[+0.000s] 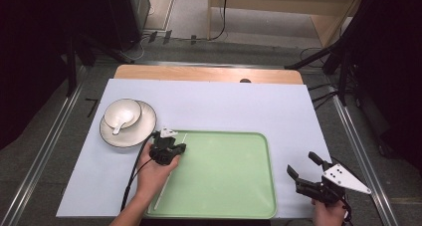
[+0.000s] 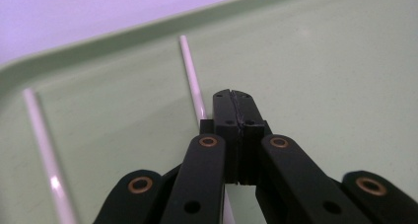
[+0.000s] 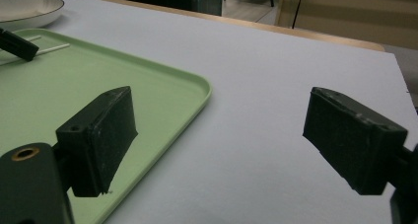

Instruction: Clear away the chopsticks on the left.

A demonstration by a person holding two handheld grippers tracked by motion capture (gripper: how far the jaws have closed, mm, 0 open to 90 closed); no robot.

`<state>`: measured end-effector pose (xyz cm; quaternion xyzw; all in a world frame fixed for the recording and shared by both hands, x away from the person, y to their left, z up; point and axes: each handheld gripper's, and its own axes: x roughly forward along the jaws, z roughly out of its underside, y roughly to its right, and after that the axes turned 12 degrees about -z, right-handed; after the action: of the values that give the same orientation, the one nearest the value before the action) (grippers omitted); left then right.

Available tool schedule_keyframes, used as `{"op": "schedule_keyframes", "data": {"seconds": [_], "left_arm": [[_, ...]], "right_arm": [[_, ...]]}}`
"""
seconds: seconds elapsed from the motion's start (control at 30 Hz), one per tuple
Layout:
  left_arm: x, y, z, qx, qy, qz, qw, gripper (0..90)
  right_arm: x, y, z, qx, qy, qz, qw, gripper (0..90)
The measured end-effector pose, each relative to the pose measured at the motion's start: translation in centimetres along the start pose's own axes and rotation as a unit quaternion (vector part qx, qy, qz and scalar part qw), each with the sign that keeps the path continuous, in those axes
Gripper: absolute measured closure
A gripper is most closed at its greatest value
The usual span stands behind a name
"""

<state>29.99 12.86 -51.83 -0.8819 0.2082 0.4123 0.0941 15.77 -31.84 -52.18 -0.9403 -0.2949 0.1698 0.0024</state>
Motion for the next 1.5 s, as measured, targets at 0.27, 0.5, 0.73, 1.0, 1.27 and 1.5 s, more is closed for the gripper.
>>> {"op": "schedule_keyframes", "data": {"seconds": [0.27, 0.5, 0.73, 1.0, 1.27, 1.5], "left_arm": [[-0.4, -1.4, 0.4, -0.018, 0.002, -0.006, 0.9998, 90.0], [-0.1, -2.2, 0.3, -0.029, 0.010, -0.015, 0.9994, 90.0], [-2.0, -2.5, 1.0, -0.014, 0.039, -0.025, 0.9988, 90.0], [-6.0, -2.8, 5.3, 0.015, 0.048, -0.031, 0.9983, 90.0], [-7.5, -2.3, 8.6, 0.023, 0.036, -0.024, 0.9988, 90.0], [-8.0, -1.9, 9.7, 0.015, 0.031, -0.003, 0.9994, 90.0]], "right_arm": [[0.1, 0.1, 0.1, 0.000, -0.001, -0.001, 1.0000, 13.1], [0.1, 0.0, 0.1, 0.001, -0.002, -0.002, 1.0000, 13.1], [0.0, 0.1, 0.1, 0.003, -0.003, -0.002, 1.0000, 13.1], [0.1, 0.1, 0.2, 0.005, -0.003, -0.002, 1.0000, 13.1], [0.1, -0.2, 0.0, 0.004, -0.003, 0.001, 1.0000, 13.1], [0.2, -0.2, 0.1, 0.005, -0.004, 0.001, 1.0000, 13.1]]}}
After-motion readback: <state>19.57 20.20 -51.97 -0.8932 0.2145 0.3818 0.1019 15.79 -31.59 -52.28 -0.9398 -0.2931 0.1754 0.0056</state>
